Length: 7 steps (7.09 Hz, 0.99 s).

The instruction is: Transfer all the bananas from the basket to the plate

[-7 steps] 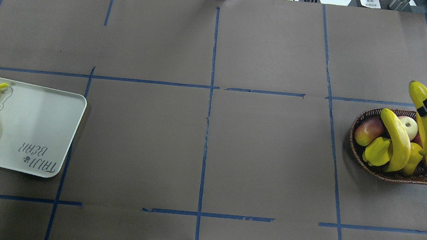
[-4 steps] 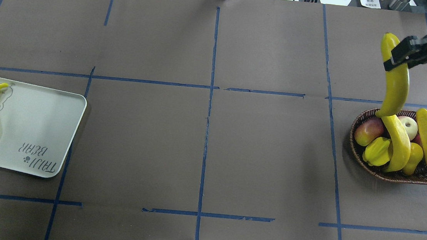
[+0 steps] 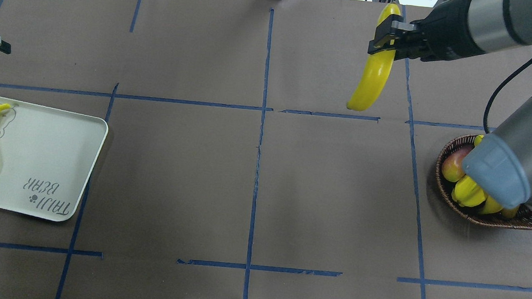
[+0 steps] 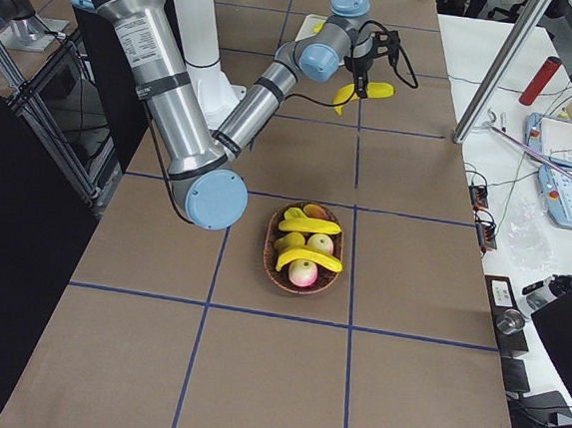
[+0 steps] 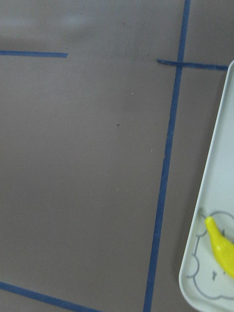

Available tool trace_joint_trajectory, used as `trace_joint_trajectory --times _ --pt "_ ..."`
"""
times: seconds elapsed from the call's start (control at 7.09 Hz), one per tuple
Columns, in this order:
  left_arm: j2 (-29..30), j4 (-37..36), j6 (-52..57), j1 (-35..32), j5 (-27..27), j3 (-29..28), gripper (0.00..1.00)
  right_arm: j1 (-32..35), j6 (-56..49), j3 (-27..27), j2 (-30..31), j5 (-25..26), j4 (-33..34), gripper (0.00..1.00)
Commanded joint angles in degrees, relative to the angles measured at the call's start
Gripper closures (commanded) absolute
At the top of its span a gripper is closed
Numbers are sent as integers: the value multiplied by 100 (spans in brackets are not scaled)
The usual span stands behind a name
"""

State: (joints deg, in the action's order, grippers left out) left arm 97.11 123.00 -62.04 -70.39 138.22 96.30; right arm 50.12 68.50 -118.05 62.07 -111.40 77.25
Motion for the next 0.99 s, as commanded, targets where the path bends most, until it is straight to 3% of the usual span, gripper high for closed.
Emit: trace_joint_trajectory --times 0.0,0.42,0.56,0.85 --pt "691 4 -2178 568 -14 135 0 -1209 812 -77 -212 2252 -351 100" --pt "1335 83 -4511 1026 -49 196 0 -2704 1191 36 -589 5075 -333 100" --pt "1598 101 -5293 1237 -75 197 0 -2953 1192 167 -713 5676 -316 100" --pt "2021 57 -6640 1876 -530 423 0 -3174 1192 562 -1117 6285 -307 100"
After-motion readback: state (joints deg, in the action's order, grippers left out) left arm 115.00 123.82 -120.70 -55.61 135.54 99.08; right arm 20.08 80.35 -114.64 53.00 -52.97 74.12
